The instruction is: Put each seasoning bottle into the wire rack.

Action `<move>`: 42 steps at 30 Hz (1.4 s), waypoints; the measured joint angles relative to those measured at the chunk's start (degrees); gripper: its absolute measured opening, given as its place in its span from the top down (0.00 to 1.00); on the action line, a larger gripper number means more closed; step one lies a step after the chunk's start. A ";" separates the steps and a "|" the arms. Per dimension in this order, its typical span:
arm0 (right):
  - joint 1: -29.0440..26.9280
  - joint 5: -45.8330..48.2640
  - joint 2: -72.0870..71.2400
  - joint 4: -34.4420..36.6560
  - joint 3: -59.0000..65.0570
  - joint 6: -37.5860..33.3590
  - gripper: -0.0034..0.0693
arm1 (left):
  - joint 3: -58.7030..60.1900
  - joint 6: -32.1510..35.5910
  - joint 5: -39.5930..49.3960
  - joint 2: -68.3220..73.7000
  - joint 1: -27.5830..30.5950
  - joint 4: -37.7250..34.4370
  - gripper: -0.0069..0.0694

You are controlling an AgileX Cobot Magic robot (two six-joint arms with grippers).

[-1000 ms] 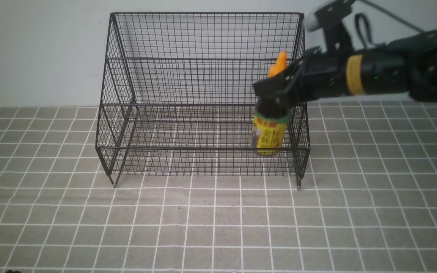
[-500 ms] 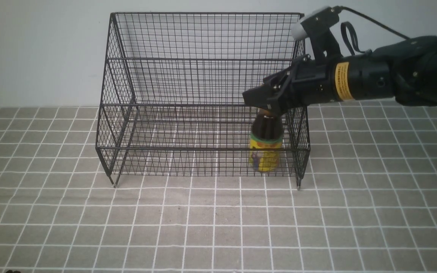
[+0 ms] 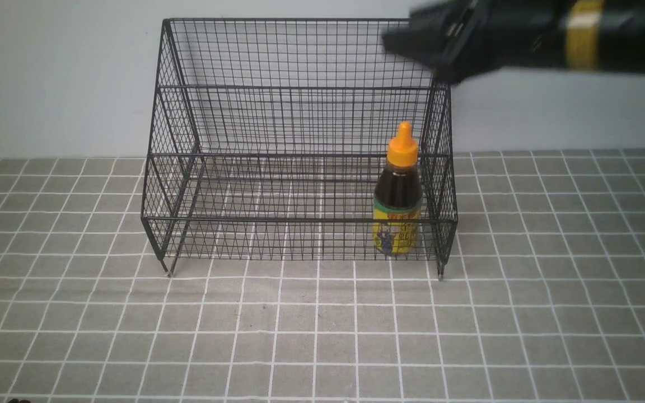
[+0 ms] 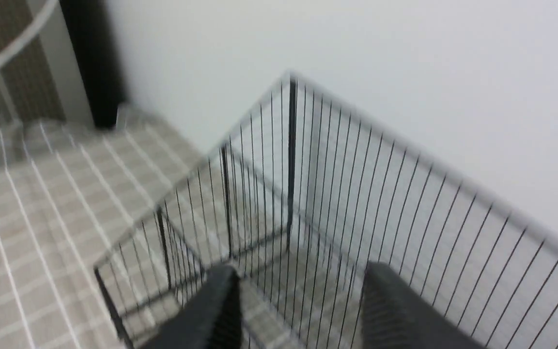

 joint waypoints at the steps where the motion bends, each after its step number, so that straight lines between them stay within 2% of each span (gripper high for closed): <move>1: 0.00 0.54 -1.94 0.00 0.00 0.00 0.69 | 0.00 0.00 0.00 0.00 0.00 0.00 0.92; 2: 0.00 0.75 -2.69 0.00 0.00 -0.14 0.72 | 0.00 0.00 0.00 0.00 0.00 0.00 0.92; 3: 0.00 1.92 -5.93 0.00 0.00 -1.99 0.85 | 0.00 0.00 0.00 0.00 0.00 0.00 0.92; 7: 0.00 5.95 -10.38 0.00 0.00 -10.81 0.94 | 0.00 0.00 0.00 0.00 0.00 0.00 0.92; 10: 0.00 17.87 -14.95 0.02 0.00 -33.23 0.97 | 0.00 0.00 0.00 0.00 0.00 0.00 0.92; 12: 0.00 23.40 -15.90 0.58 0.00 -40.72 0.97 | 0.00 0.00 0.00 0.00 0.00 0.00 0.92; 13: 0.00 32.06 -17.11 2.64 -0.05 -48.15 0.97 | 0.00 0.00 0.00 0.00 0.00 0.00 0.92; 14: 0.00 38.12 -17.75 5.91 -0.04 -50.91 0.97 | 0.00 0.00 0.00 0.00 0.00 0.00 0.92; 16: 0.00 49.74 -18.97 17.43 -0.11 -53.30 0.97 | 0.00 0.00 0.00 0.00 0.00 0.00 0.92; 18: 0.00 64.57 -20.76 33.48 -0.17 -55.48 0.97 | 0.00 0.00 0.00 0.00 0.00 0.00 0.92; 19: 0.00 68.70 -21.32 40.32 -0.17 -56.74 0.97 | 0.00 0.00 0.00 0.00 0.00 0.00 0.92; 20: 0.00 77.65 -21.96 50.29 -0.17 -59.68 0.97 | 0.00 0.00 0.00 0.00 0.00 0.00 0.92; 21: 0.00 78.78 -22.10 53.57 -0.17 -60.26 0.97 | 0.00 0.00 0.00 0.00 0.00 0.00 0.92; 22: 0.00 85.02 -22.24 64.83 -0.17 -66.10 0.97 | 0.00 0.00 0.00 0.00 0.00 0.00 0.92; 23: 0.00 86.24 -22.24 66.42 -0.17 -66.94 0.97 | 0.00 0.00 0.00 0.00 0.00 0.00 0.92; 24: 0.00 87.91 -22.24 74.17 -0.11 -70.44 0.97 | 0.00 0.00 0.00 0.00 0.00 0.00 0.92; 26: 0.00 88.67 -22.01 92.04 -0.06 -82.49 0.97 | 0.00 0.00 0.00 0.00 0.00 0.00 0.92; 30: 0.00 84.16 -25.14 108.03 0.20 -91.47 0.97 | 0.00 0.00 0.00 0.00 0.00 -0.05 0.92; 33: 0.00 78.94 -29.69 111.26 1.76 -93.63 0.97 | 0.00 0.00 0.00 0.00 0.00 -0.05 0.92; 35: 0.00 70.66 -36.35 112.57 5.74 -94.12 0.97 | 0.00 0.00 0.00 0.00 0.00 -0.05 0.92; 37: 0.00 67.06 -39.28 112.83 8.02 -94.20 0.97 | 0.00 0.00 0.00 0.00 0.00 -0.05 0.92; 38: 0.00 60.07 -45.20 113.13 13.30 -94.25 0.97 | 0.00 0.00 0.00 0.00 0.00 -0.05 0.92; 39: 0.00 59.37 -45.75 113.13 13.86 -94.25 0.97 | 0.00 0.00 0.00 0.00 0.00 -0.05 0.92; 42: 0.00 49.42 -53.05 113.13 22.81 -94.37 0.97 | 0.00 0.00 0.00 0.00 0.00 -0.05 0.92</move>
